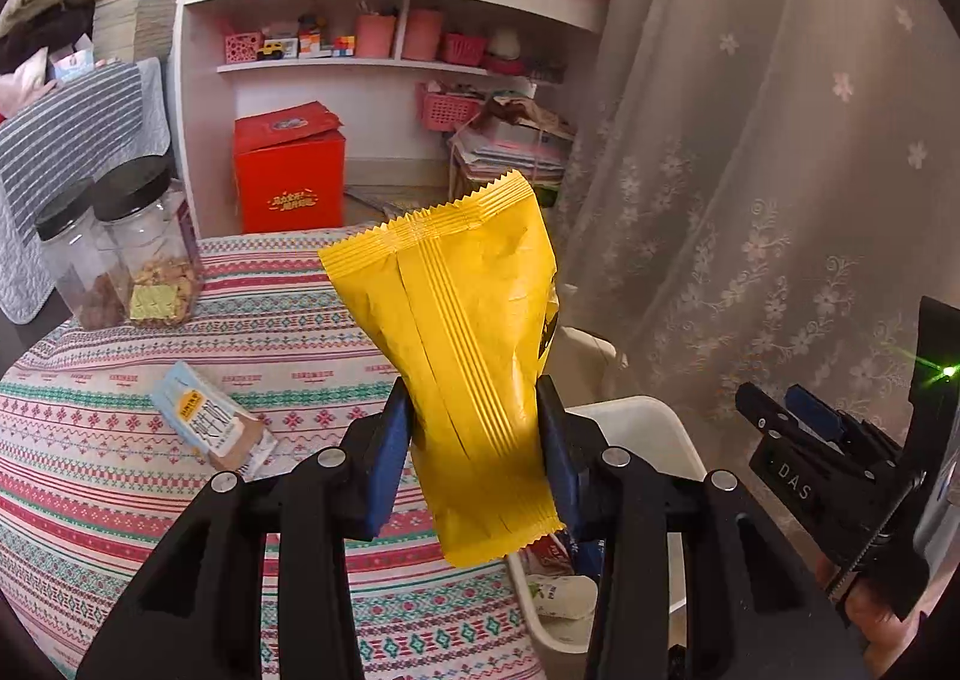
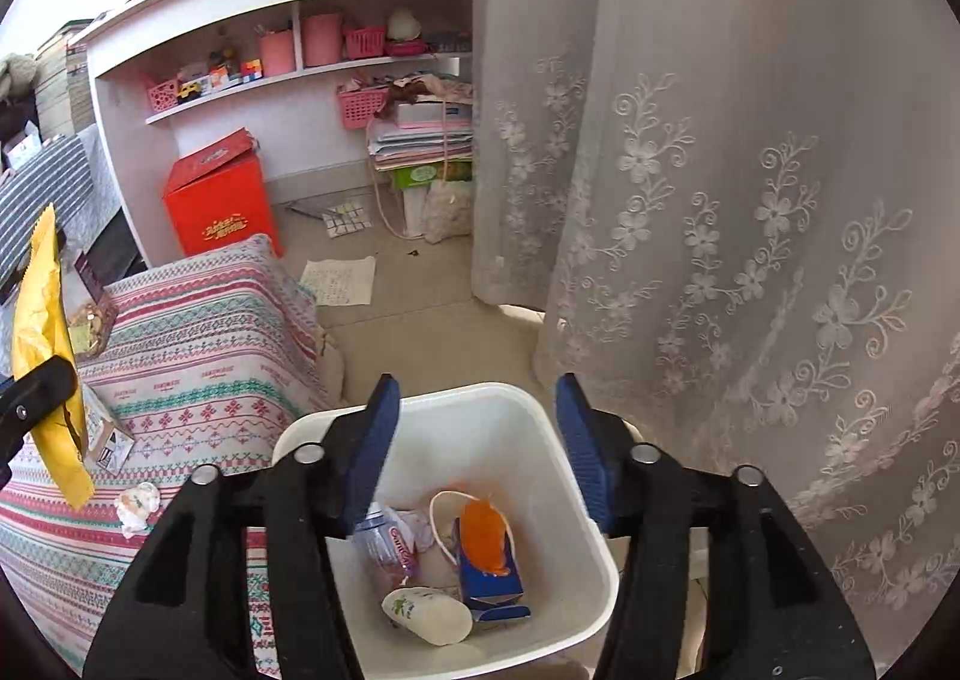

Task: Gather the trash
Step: 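Carry the orange piece in the right tool over the white bin and release it, then lower the yellow packet into the bin and open the left tool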

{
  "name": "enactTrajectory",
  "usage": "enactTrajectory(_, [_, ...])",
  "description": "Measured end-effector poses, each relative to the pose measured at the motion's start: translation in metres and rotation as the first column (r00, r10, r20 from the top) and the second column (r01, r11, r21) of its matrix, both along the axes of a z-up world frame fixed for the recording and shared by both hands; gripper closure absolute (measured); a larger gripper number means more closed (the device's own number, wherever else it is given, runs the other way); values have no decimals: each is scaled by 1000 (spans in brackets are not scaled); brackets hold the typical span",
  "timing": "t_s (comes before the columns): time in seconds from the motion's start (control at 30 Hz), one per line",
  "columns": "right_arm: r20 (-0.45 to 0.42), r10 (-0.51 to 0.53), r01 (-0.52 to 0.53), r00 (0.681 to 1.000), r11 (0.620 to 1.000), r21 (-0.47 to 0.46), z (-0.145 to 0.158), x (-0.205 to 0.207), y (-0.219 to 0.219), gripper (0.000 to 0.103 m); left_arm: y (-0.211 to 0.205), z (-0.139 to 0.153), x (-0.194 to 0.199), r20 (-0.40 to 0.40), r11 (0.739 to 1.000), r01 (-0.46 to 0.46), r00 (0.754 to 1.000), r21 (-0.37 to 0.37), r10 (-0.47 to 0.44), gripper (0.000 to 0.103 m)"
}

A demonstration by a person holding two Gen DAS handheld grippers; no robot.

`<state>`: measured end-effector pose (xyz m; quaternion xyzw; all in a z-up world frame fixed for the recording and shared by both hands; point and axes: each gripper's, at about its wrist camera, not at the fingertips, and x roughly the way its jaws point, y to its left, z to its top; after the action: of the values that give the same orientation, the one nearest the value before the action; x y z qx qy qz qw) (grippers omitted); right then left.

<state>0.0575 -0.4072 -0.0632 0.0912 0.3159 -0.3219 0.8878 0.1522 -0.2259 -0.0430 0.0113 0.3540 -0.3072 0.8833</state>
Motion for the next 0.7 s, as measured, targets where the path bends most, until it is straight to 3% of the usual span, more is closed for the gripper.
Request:
enactTrajectory(0.07, [11, -58, 58, 998, 998, -16, 2, -10, -11, 16, -14, -3, -5, -10, 1000, 24, 1000, 1, -24, 61])
enactTrajectory(0.13, [26, -121, 122, 992, 992, -37, 3, -23, -21, 8, -27, -6, -10, -22, 999, 49, 999, 5, -49, 61])
enactTrajectory(0.57, [-15, -204, 203, 979, 978, -57, -3, -57, -58, 8, -85, -30, -20, -107, 991, 134, 986, 22, -131, 57])
enactTrajectory(0.7, [-37, -205, 203, 978, 978, -50, -6, -55, -59, 8, -94, -37, -22, -119, 988, 147, 983, 47, -141, 42])
